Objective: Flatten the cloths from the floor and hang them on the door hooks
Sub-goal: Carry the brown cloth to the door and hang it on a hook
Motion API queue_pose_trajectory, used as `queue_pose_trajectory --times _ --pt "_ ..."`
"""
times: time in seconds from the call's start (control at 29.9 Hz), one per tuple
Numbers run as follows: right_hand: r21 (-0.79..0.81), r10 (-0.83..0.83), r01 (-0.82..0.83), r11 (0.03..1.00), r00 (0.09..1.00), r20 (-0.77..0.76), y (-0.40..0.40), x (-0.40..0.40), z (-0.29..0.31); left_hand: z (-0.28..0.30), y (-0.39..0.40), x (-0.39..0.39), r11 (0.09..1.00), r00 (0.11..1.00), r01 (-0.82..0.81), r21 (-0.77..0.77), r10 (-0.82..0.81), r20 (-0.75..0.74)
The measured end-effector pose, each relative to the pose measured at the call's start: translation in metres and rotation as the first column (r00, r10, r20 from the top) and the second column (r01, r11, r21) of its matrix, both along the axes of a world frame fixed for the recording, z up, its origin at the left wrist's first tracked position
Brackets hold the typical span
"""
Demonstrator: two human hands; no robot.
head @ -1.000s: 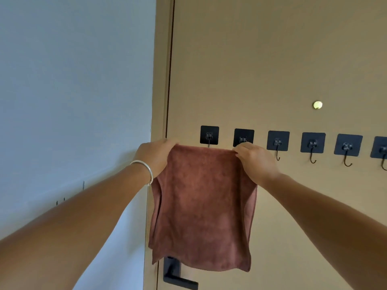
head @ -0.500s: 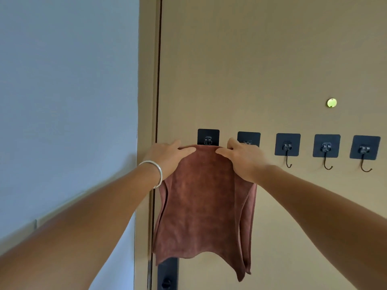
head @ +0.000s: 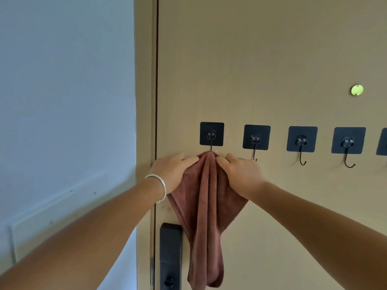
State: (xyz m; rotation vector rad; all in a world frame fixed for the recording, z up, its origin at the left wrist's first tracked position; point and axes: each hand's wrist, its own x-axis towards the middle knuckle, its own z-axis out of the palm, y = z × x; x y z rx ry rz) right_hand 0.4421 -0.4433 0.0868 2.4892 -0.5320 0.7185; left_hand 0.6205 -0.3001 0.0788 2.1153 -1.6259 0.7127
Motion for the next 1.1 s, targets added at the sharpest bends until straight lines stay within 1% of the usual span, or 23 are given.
queue_pose_trajectory --times 0.03,0.1,0.17,0.27,0.3,0.37,0.44,0.47,0.5,0.57,0.6,0.64,0.67,0.7,0.74,0.77,0.8,0.87,0.94,1.0,1.1 --pt "0.007 0.006 -0.006 1.000 1.000 0.012 0.000 0.001 -0.007 -0.007 -0.002 -0.004 1.000 0.999 -0.015 0.003 0.015 0.034" --pt "0.003 0.026 -0.026 1.000 0.999 0.043 0.001 0.004 -0.019 -0.020 -0.003 -0.008 1.000 1.000 -0.006 0.025 0.006 0.029" --pt "-0.057 0.058 -0.053 0.997 0.995 0.085 0.004 0.007 -0.026 -0.031 -0.010 -0.013 1.000 1.000 0.006 0.026 -0.006 -0.015" --pt "-0.113 0.109 -0.090 0.990 0.979 0.174 0.008 0.010 -0.029 -0.038 -0.014 -0.022 0.997 1.000 -0.026 0.071 0.026 0.001" --pt "-0.101 0.113 -0.097 0.990 0.979 0.168 0.009 0.010 -0.029 -0.039 -0.014 -0.025 0.993 0.998 -0.060 0.105 0.056 0.039" --pt "-0.013 0.085 -0.084 0.996 0.994 0.075 0.011 0.011 -0.031 -0.041 -0.012 -0.026 0.977 0.987 -0.130 0.169 0.112 0.113" --pt "0.118 0.076 -0.075 0.990 0.997 -0.008 0.009 0.010 -0.034 -0.041 -0.008 -0.029 0.960 0.986 -0.153 0.233 0.134 0.096" --pt "0.171 0.074 -0.068 0.983 0.997 -0.026 0.009 0.008 -0.035 -0.040 -0.006 -0.030 0.955 0.985 -0.156 0.254 0.133 0.106" --pt "0.196 0.075 -0.070 0.978 0.997 -0.017 0.008 0.006 -0.034 -0.038 -0.005 -0.029 0.944 0.979 -0.181 0.276 0.147 0.141" --pt "0.154 0.068 -0.070 0.986 0.998 0.021 0.011 0.000 -0.027 -0.025 -0.002 -0.025 0.924 0.959 -0.251 0.289 0.197 0.203" --pt "0.124 0.066 -0.073 0.990 0.996 0.060 0.013 -0.003 -0.021 -0.016 -0.001 -0.021 0.922 0.949 -0.290 0.256 0.242 0.203" --pt "0.106 0.071 -0.082 0.991 0.992 0.109 0.014 -0.007 -0.016 -0.007 0.001 -0.019 0.935 0.944 -0.309 0.176 0.279 0.178" --pt "0.089 0.082 -0.097 0.991 0.983 0.162 0.014 -0.010 -0.010 0.002 0.002 -0.016 0.954 0.946 -0.296 0.056 0.285 0.154" --pt "0.068 0.100 -0.117 0.991 0.971 0.217 0.013 -0.013 -0.005 0.011 0.003 -0.016 0.967 0.960 -0.243 -0.080 0.251 0.125" --pt "0.049 0.125 -0.144 0.988 0.955 0.268 0.013 -0.017 0.001 0.019 0.002 -0.018 0.967 0.979 -0.155 -0.201 0.178 0.103" --pt "0.029 0.160 -0.177 0.984 0.937 0.310 0.012 -0.021 0.007 0.028 0.001 -0.024 0.956 0.990 -0.065 -0.288 0.097 0.099" --pt "-0.003 0.199 -0.211 0.978 0.918 0.343 0.010 -0.027 0.013 0.035 -0.002 -0.032 0.943 0.993 -0.003 -0.334 0.043 0.114" --pt "-0.100 0.242 -0.220 0.970 0.884 0.399 0.007 -0.040 0.023 0.048 -0.011 -0.052 0.948 0.987 0.008 -0.319 0.044 0.155" --pt "-0.152 0.214 -0.163 0.975 0.871 0.443 -0.002 -0.057 0.031 0.054 -0.023 -0.072 0.963 0.975 -0.046 -0.264 0.100 0.197" --pt "-0.143 0.143 -0.086 0.986 0.875 0.463 -0.014 -0.078 0.037 0.056 -0.038 -0.091 0.970 0.969 -0.055 -0.235 0.108 0.220" --pt "-0.083 -0.030 0.072 0.994 0.905 0.425 -0.034 -0.116 0.038 0.059 -0.064 -0.120 0.969 0.969 -0.008 -0.246 0.068 0.239"
